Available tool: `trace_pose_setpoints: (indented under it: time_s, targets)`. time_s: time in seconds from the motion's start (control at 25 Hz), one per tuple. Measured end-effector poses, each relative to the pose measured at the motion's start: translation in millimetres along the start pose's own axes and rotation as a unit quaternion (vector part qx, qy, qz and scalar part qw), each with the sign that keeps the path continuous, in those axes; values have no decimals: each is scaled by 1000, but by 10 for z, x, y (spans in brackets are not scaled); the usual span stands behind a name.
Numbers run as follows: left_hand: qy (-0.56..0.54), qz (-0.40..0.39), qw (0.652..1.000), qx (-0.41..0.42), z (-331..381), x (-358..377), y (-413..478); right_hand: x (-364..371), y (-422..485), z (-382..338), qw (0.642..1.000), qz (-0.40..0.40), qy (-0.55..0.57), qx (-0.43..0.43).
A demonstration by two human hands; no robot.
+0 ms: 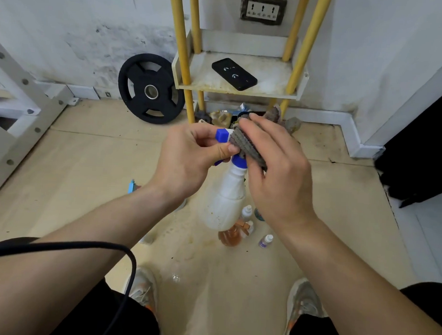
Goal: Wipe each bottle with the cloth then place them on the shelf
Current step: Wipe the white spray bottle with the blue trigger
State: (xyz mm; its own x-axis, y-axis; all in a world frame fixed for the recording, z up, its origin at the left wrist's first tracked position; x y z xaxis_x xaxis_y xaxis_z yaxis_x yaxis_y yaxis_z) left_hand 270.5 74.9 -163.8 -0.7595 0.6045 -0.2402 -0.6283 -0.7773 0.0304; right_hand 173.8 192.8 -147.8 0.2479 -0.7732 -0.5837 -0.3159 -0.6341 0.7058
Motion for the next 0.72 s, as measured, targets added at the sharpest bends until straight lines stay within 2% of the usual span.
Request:
trace_pose_setpoints:
  time_s: [0.08,0.12,0.2,0.32,0.4,0.48,0.6,0.72]
  targets:
    - [-10,-4,1000,2,2,-19,-17,-22,-3,-32,999,7,-5,-34]
    - [-13,-3,1000,4,10,-36,-27,-43,8,-5,1000,8,19,-22]
    - [-5,10,1000,7,18,-74,-40,-52,23,187,993,8,85,81]
    - [11,36,999,3,-2,-152,-48,66,-69,467,949,-7,178,259]
    - [10,46,999,-4,-27,-205,-49,120,-128,512,933,-11,197,300]
    - [10,48,999,-6,-28,-225,-56,82,-95,445,950,-12,161,266]
    - [26,39,999,5,-18,-183,-59,-15,33,217,988,-1,76,131]
    - [35,19,999,10,-36,-116,-62,23,87,-8,1000,-18,18,-2]
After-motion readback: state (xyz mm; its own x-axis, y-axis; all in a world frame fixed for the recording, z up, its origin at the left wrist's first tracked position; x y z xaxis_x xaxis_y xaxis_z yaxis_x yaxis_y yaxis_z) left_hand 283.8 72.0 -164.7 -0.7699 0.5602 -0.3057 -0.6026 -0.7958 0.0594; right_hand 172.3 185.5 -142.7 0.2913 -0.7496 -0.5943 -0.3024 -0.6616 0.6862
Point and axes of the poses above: each hand's wrist, its own y-axis towards the middle knuckle, its own x-axis out of the palm, z = x × y, the point moved 8 cm from there along y, towards the middle knuckle, and after that the axes turned 4 degrees about -x, right-handed, at the moved point
